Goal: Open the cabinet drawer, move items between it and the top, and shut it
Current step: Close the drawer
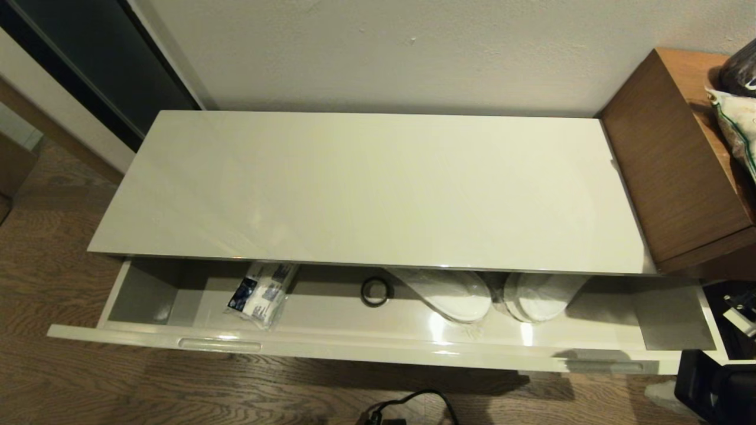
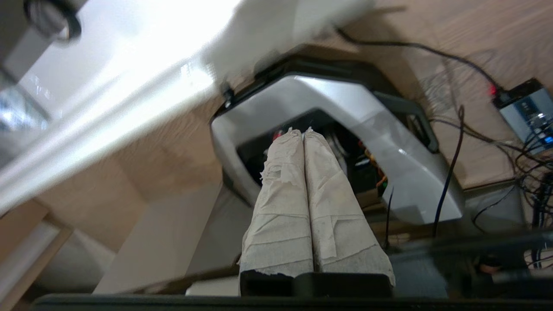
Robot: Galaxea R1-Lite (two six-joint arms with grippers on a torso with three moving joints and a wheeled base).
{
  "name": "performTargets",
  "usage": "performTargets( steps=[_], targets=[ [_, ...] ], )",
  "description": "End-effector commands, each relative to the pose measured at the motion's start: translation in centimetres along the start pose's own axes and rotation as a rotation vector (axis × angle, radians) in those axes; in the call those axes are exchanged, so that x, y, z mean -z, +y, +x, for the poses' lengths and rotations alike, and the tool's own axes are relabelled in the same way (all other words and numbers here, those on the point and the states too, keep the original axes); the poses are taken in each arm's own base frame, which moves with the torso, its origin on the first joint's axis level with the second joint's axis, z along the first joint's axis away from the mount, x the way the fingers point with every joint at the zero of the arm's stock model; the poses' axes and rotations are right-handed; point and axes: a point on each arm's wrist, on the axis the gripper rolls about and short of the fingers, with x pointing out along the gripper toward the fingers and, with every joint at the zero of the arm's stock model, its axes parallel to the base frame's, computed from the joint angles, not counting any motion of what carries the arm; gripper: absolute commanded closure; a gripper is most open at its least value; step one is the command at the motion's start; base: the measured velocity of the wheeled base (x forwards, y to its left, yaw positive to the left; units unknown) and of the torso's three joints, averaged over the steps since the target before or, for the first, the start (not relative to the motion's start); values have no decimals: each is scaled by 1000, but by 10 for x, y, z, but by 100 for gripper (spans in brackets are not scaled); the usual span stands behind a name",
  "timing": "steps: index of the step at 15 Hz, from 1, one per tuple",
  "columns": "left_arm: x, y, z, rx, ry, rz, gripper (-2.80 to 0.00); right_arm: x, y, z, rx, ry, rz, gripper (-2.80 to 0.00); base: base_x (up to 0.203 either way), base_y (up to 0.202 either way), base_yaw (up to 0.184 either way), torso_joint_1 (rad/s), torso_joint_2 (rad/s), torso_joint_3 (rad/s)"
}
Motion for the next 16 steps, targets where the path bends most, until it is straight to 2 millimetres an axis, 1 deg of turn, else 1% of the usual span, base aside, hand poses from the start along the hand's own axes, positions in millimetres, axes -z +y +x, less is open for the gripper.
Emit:
performTargets(
  steps=[1,3,5,8,10,11,12,14,16],
  targets=[
    [0,0,0,0,1,0,0,3,-2,-9,-32,-8,2,0,0,0,0,0,0,0],
    [0,0,0,-1,1,0,0,4,-4,-1,1,22,3,0,0,0,0,0,0,0],
    [0,0,0,-1,1,0,0,2,-2,13,49,59,13,0,0,0,0,0,0,0],
    [0,0,0,-2,2,0,0,-10,8,41,85,52,53,0,0,0,0,0,0,0],
    [0,0,0,0,-1,0,0,-21,14,62,120,5,65,0,0,0,0,0,0,0],
    [0,0,0,0,1,0,0,-28,20,66,106,-38,69,0,0,0,0,0,0,0],
    [0,0,0,0,1,0,0,-33,26,65,92,-60,74,0,0,0,0,0,0,0],
    [0,0,0,0,1,0,0,-38,30,63,87,-77,87,0,0,0,0,0,0,0],
    [0,0,0,0,1,0,0,-48,41,58,71,-99,95,0,0,0,0,0,0,0]
  ],
)
